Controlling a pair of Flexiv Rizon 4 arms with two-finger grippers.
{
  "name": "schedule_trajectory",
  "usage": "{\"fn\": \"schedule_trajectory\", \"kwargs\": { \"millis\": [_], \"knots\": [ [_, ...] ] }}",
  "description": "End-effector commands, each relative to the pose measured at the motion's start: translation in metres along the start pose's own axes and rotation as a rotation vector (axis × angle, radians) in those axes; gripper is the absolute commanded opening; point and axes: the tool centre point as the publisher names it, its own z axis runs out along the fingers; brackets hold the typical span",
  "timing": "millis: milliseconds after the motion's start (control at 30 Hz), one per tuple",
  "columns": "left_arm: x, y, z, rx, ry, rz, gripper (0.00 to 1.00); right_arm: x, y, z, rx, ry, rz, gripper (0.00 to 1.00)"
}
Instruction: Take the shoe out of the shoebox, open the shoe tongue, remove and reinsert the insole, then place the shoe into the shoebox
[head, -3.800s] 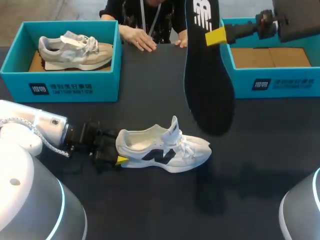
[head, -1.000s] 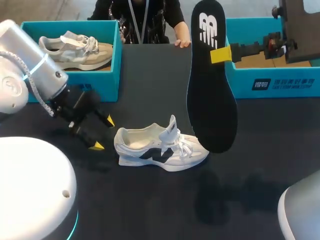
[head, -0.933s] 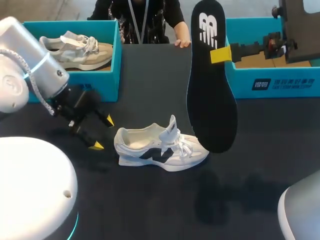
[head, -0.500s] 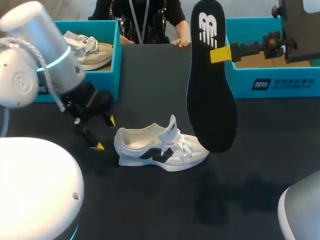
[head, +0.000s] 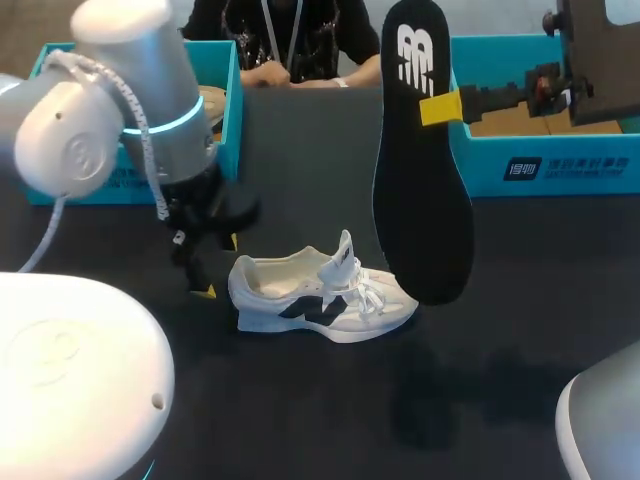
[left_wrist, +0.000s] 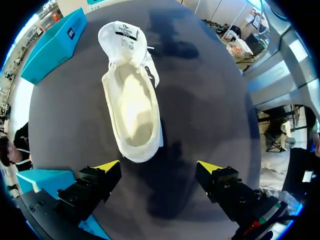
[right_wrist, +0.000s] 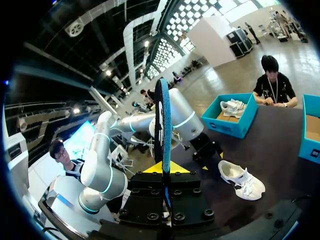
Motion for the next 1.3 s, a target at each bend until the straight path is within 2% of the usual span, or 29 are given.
{"fn": "schedule_trajectory", "kwargs": {
  "millis": [33, 1300],
  "knots": [
    [-0.0009, -0.0063, -0.0018, -0.059, 0.001, 0.003, 1.00, -0.0011, 0.0031, 0.0036, 0.004, 0.000, 0.001, 0.00],
    [-0.0033, -0.0139, -0.0003, -0.052, -0.003, 0.014, 1.00, -0.0011, 0.0031, 0.0036, 0.004, 0.000, 0.001, 0.00]
  ]
}}
